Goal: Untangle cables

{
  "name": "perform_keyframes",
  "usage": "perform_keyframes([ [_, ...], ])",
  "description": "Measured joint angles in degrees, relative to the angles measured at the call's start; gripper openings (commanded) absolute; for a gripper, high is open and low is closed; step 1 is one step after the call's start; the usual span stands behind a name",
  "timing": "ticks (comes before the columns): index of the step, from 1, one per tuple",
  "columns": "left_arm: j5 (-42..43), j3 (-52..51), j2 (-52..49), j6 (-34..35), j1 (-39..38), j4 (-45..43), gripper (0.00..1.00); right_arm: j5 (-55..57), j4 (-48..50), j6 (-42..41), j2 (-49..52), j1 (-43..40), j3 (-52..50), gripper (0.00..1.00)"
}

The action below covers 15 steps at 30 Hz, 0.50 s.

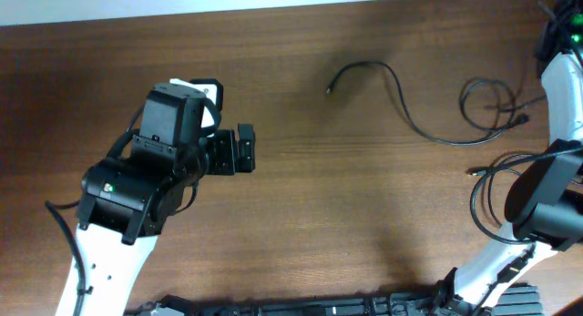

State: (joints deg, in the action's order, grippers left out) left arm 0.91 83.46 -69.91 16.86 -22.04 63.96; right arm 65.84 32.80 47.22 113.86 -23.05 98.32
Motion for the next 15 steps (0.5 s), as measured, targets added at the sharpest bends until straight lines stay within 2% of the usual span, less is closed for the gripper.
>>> perform_keyframes([
  [2, 3.8, 0.0, -0.1, -3.0, 0.0, -2.8, 0.92, 3.3, 7.8, 2.2, 0.0, 0.2, 0.2, 0.04],
  [5, 13.3, 0.0, -2.9, -9.7, 0.0, -5.1, 1.00, 5.2, 7.8, 3.1, 0.0, 1.5, 0.2, 0.04],
  [6, 16.2, 0.0, -5.1, -12.1, -0.2, -5.2, 0.99, 5.5, 7.8, 3.4, 0.0, 2.9, 0.2, 0.04],
  [8, 20.2, 0.0, -11.8, -16.3, -1.4, -5.8, 0.99, 5.7, 7.8, 3.8, 0.0, 6.8, 0.2, 0.04],
  [12, 23.7, -0.1, -20.7, -18.2, -3.8, -12.6, 0.99, 5.9, 7.8, 3.8, -0.7, 15.3, 0.1, 0.04],
  [15, 27.7, -0.1, -22.1, -19.9, -3.9, -18.2, 0.99, 5.9, 7.7, 3.8, -4.1, 24.6, 0.1, 0.04],
])
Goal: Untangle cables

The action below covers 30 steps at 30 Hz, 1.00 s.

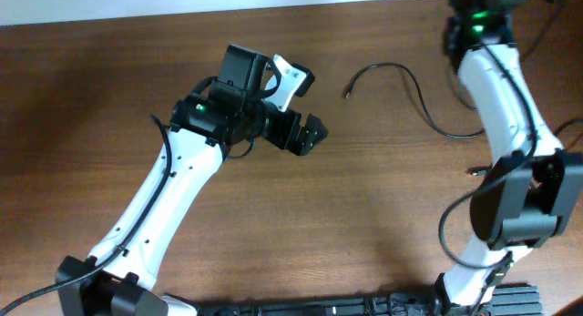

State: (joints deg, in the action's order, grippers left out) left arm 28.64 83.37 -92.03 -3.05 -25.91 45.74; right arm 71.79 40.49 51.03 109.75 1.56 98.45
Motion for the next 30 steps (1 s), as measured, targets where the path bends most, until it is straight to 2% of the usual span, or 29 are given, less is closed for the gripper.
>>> perform_keyframes([
  [3, 1.9, 0.0, 0.0, -2.6, 0.0, -1.0, 0.99, 0.1, -1.1, 0.0, -4.9, 9.2, 0.0, 0.04],
  [9, 12.2, 0.0, 0.0, -18.8, 0.2, 1.0, 0.99, 0.5, -4.9, 0.0, -9.8, 23.4, 0.0, 0.04],
  [14, 15.4, 0.0, 0.0, -23.5, 0.2, 6.6, 0.99, 1.6, -8.9, 0.0, -10.0, 22.4, 0.0, 0.04],
  [19, 15.8, 0.0, 0.0, -24.0, 0.2, 8.5, 0.99, 3.9, -14.2, -1.3, -10.0, 10.4, 0.0, 0.04],
  [22, 16.0, 0.0, 0.0, -24.0, 0.2, 8.5, 0.99, 3.5, -35.1, -12.1, -10.6, 0.5, 0.6, 0.04],
  [25, 16.0, 0.0, 0.0, -24.0, 0.2, 8.6, 0.99, -10.4, -67.6, -32.8, -11.2, -8.8, 0.8, 0.04],
  [26, 16.0, 0.0, 0.0, -24.0, 0.2, 8.6, 0.99, -16.1, -72.5, -38.0, -11.1, -11.5, 0.6, 0.04],
  [27, 16.0, 0.0, 0.0, -24.0, 0.2, 8.5, 0.99, -26.6, -77.2, -46.8, -11.1, -16.3, 0.4, 0.04],
  [30, 16.0, 0.0, 0.0, -23.8, 0.2, 8.5, 0.99, -43.8, -78.9, -56.4, -11.1, -25.0, 0.4, 0.04],
])
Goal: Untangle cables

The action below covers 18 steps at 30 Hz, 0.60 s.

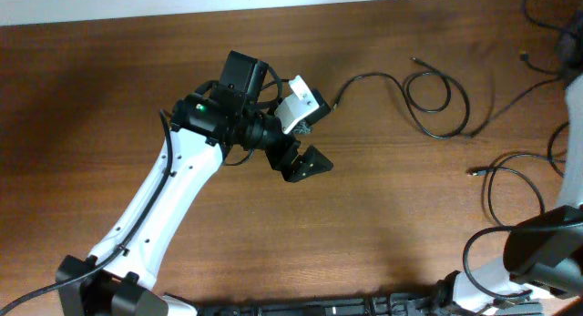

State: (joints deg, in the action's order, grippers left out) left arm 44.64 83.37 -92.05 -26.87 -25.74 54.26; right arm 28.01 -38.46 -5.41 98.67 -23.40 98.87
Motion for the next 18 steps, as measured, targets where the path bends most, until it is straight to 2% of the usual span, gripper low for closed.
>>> perform_keyframes([
  [1, 0.0, 0.0, 0.0, 0.1, 0.0, 0.0, 0.99, -5.3, -0.1, -2.4, 0.0, -4.0, 0.0, 0.04],
  [3, 0.0, 0.0, 0.0, 0.1, 0.0, 0.0, 0.99, -8.1, -0.1, -3.7, 0.2, -7.0, 0.0, 0.04],
  [4, 0.0, 0.0, 0.0, 0.1, 0.0, 0.0, 0.99, -9.4, -0.2, -4.2, 0.9, -8.8, 0.0, 0.14],
  [6, 0.0, 0.0, 0.0, 0.1, 0.0, 0.0, 0.99, -10.3, -1.3, -5.0, 3.2, -10.8, 0.0, 0.50],
  [8, 0.0, 0.0, 0.0, 0.1, 0.0, 0.0, 0.99, -10.9, -2.5, -5.1, 5.2, -11.6, 0.0, 0.69],
  [10, 0.0, 0.0, 0.0, 0.1, 0.0, 0.0, 0.99, -11.6, -3.8, -5.1, 6.1, -11.7, 0.0, 0.81],
  [11, 0.0, 0.0, 0.0, 0.1, 0.0, 0.0, 0.99, -12.3, -4.4, -5.4, 6.1, -11.7, 0.0, 0.85],
  [14, 0.0, 0.0, 0.0, 0.1, 0.0, 0.0, 0.99, -19.0, -7.6, -4.4, 6.1, -11.7, 0.0, 0.85],
  [18, -1.3, 0.0, 0.0, 1.2, 0.0, -0.4, 0.99, -38.4, -15.4, 4.0, 6.1, -11.7, 0.1, 0.85],
])
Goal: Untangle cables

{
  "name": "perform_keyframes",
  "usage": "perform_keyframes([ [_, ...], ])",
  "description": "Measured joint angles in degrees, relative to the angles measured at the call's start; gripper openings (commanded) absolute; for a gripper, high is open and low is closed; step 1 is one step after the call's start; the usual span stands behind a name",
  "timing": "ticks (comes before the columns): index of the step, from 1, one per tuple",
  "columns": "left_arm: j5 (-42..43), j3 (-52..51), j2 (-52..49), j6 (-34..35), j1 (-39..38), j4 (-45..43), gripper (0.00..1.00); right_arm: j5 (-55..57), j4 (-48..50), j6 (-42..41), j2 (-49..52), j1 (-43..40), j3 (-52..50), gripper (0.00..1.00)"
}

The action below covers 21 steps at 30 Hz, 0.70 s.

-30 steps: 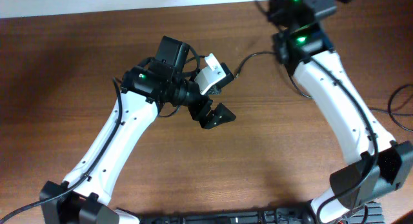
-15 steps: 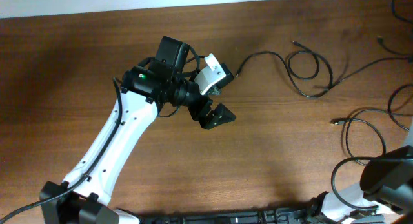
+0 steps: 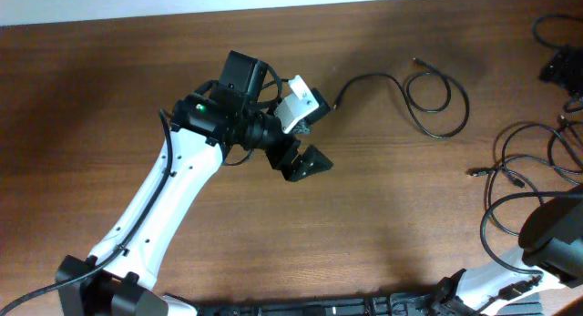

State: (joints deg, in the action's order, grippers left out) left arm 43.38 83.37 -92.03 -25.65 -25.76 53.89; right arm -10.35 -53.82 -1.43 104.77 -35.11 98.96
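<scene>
One black cable lies on the table, from a plug near my left gripper to a loose loop further right. A second bunch of black cables lies looped and overlapping at the right edge, with a plug end pointing left. My left gripper hangs open just left of the first cable's plug, with nothing between its fingers. My right gripper is a dark shape at the far right edge among cable strands; its jaws do not show.
The wooden table fills the overhead view. The right arm's white link rises at the lower right. A dark rail runs along the front edge. More cable curls at the top right corner.
The left arm and the middle cable have not moved. My right gripper now sits lower on the right edge, and more cable loops lie at the right.
My left gripper was open at the left of the table, the cable running right into the loops. Then it was in the middle and the right arm reached to the far edge. Later the cable had a loop near the middle, with the right arm back at the edge.
</scene>
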Motion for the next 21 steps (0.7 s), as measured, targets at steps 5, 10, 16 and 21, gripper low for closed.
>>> perform_keyframes([
  [5, -15.1, 0.0, 0.0, 16.5, 0.0, -5.7, 0.99, -10.8, -9.1, 12.7, 0.0, 5.0, 0.0, 0.86],
  [10, -23.6, 0.0, 0.0, 26.8, 1.6, -6.6, 0.99, -11.6, -8.8, 19.4, 0.1, 16.1, -3.6, 0.86],
  [16, -25.3, 0.0, 0.0, 28.5, 2.1, -6.4, 0.99, -10.3, 4.4, 21.0, 0.8, 22.1, -18.6, 0.85],
  [21, -25.4, 0.0, 0.0, 28.5, 2.1, -6.4, 0.99, -10.1, 19.5, 21.2, 1.4, 23.7, -32.6, 0.76],
])
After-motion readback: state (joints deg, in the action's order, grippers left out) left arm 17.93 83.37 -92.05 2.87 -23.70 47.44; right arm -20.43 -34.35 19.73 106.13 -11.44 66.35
